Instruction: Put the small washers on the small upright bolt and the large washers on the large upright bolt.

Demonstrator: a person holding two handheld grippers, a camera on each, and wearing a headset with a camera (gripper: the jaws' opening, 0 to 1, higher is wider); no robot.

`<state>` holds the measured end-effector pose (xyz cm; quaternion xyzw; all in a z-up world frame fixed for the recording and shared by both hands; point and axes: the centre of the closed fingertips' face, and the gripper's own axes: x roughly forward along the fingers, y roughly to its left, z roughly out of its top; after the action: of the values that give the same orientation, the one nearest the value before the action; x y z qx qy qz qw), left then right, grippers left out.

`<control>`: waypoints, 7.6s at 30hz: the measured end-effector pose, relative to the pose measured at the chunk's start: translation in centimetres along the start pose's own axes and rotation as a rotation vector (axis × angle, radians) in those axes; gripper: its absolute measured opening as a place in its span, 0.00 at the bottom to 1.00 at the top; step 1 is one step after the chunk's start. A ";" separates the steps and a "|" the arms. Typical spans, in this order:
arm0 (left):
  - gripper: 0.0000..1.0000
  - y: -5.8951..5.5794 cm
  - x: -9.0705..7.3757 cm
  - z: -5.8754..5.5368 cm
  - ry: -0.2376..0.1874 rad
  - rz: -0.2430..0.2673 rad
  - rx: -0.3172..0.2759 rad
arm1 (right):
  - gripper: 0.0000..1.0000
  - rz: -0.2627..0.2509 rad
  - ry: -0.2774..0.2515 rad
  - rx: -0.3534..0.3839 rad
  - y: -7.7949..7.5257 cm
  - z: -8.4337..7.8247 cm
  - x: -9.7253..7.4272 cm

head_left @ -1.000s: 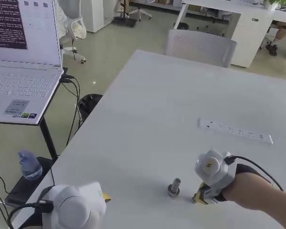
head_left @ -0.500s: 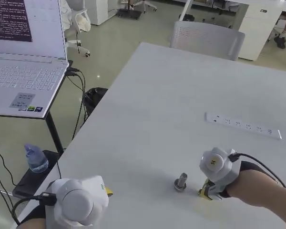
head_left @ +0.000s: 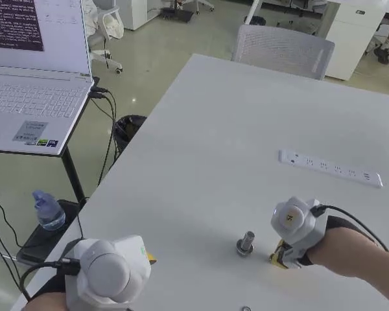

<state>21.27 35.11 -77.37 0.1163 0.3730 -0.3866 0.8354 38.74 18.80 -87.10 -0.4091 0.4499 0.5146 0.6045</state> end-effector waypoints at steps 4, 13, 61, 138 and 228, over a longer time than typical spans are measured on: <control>0.78 0.1 0.0 0.4 -0.021 0.005 -0.002 | 0.14 -0.002 -0.003 0.002 0.0 0.0 0.0; 0.89 0.5 0.1 1.4 -0.065 0.022 -0.009 | 0.21 0.004 -0.012 -0.005 0.1 0.1 0.1; 0.93 -1.2 1.2 0.2 -0.034 -0.024 0.005 | 0.32 -0.022 -0.105 -0.014 1.5 0.9 -4.8; 0.85 -0.3 1.7 -0.2 -0.032 -0.009 0.024 | 0.25 0.021 -0.097 -0.123 13.5 1.7 0.9; 0.85 -0.2 1.6 0.4 -0.050 0.021 -0.017 | 0.12 -0.019 -0.007 0.093 6.9 -4.1 -4.7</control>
<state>22.07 33.90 -78.19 0.1035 0.3543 -0.3774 0.8493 31.08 14.63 -83.88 -0.3830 0.4674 0.4887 0.6293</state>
